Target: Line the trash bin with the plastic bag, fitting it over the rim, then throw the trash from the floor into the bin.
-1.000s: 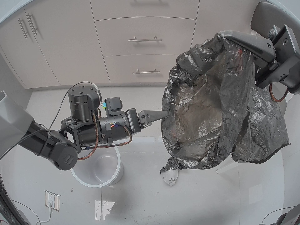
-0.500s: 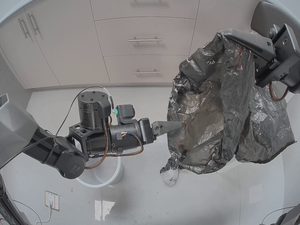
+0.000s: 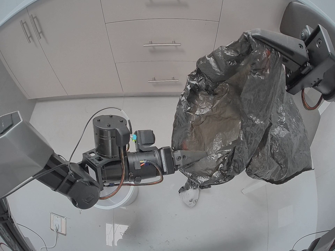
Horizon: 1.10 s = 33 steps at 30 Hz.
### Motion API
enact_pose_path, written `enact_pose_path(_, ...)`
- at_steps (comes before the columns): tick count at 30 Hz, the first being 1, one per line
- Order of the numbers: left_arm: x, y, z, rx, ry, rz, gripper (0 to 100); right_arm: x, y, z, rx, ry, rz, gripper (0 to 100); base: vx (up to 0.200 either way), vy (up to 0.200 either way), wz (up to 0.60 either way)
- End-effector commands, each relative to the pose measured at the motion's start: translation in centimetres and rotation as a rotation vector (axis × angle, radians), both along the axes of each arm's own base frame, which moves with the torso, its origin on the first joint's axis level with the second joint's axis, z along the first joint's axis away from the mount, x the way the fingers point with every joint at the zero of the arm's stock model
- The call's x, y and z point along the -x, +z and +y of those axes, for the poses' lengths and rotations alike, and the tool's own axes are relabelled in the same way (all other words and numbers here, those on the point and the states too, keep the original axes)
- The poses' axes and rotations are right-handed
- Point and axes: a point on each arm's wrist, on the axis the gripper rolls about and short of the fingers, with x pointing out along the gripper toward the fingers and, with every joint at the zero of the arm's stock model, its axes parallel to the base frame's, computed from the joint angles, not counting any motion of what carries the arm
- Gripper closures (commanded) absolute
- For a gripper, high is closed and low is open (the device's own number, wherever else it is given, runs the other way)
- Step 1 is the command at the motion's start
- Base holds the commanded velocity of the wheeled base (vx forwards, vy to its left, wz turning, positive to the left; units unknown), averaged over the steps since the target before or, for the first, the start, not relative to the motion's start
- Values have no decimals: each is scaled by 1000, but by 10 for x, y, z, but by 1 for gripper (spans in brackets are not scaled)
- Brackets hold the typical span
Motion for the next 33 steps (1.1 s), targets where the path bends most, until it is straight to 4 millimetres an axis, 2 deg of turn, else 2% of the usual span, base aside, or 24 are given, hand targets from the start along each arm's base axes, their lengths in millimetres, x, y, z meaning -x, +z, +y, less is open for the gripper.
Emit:
enact_pose_path(1, -4, -13, -4, -1, -2, 6, 0, -1, -1, 0, 2, 0, 3, 100, 0, 0, 0)
enact_pose_path(8, -9, -15, -4, 10, 8, -1, 0, -1, -1, 0, 2, 0, 3, 100, 0, 0, 0)
enact_pose_path(9, -9, -14, -4, 11, 8, -3, 100, -1, -1, 0, 2, 0, 4, 100, 0, 0, 0)
enact_pose_path(19, -6, -5, -1, 23, 29, -23, 100, -1, -3, 0, 6, 0, 6, 100, 0, 0, 0)
enact_pose_path(27, 3, 17, 7, 53, 59, -64, 100, -2, -5, 2, 15, -2, -2, 100, 0, 0, 0)
enact_pose_path(33, 9, 33, 16, 78, 77, -96, 100, -6, -13, 4, 70, -23, -83, 100, 0, 0, 0)
